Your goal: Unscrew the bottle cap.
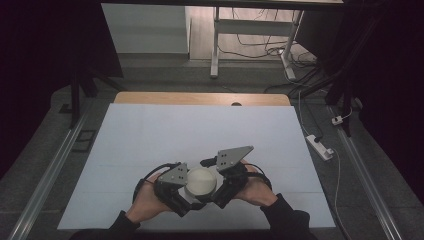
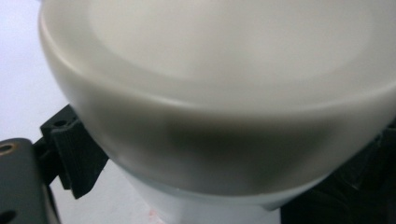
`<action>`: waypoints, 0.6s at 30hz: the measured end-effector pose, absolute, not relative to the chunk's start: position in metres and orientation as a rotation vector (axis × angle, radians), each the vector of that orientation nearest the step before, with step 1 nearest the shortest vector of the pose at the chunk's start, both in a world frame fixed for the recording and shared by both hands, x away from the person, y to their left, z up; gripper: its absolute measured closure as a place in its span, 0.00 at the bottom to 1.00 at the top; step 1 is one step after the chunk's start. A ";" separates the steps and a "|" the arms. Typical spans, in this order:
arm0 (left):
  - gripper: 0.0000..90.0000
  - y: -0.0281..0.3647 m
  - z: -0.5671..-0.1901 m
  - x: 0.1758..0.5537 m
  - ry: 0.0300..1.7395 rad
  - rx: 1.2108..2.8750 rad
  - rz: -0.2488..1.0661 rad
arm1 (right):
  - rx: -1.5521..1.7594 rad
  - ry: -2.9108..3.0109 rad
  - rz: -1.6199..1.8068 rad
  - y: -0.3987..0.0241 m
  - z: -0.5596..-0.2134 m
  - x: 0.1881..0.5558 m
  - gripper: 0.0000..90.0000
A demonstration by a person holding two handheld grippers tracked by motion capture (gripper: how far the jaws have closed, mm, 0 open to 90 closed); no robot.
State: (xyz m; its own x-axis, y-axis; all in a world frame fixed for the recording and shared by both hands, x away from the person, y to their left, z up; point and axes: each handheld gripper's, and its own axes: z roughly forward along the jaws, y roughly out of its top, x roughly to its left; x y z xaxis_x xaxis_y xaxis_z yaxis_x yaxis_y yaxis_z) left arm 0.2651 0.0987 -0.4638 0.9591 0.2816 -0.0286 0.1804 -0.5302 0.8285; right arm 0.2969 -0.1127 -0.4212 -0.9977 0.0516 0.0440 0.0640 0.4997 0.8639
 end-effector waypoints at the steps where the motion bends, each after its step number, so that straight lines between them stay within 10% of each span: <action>1: 0.08 0.100 -0.464 0.266 0.344 2.146 0.156 | -0.195 -2.733 -1.597 -0.113 -0.419 0.297 0.00; 18: 0.08 0.098 -0.464 0.266 0.573 2.134 0.300 | -0.716 -2.853 -1.714 -0.087 -0.426 0.274 0.07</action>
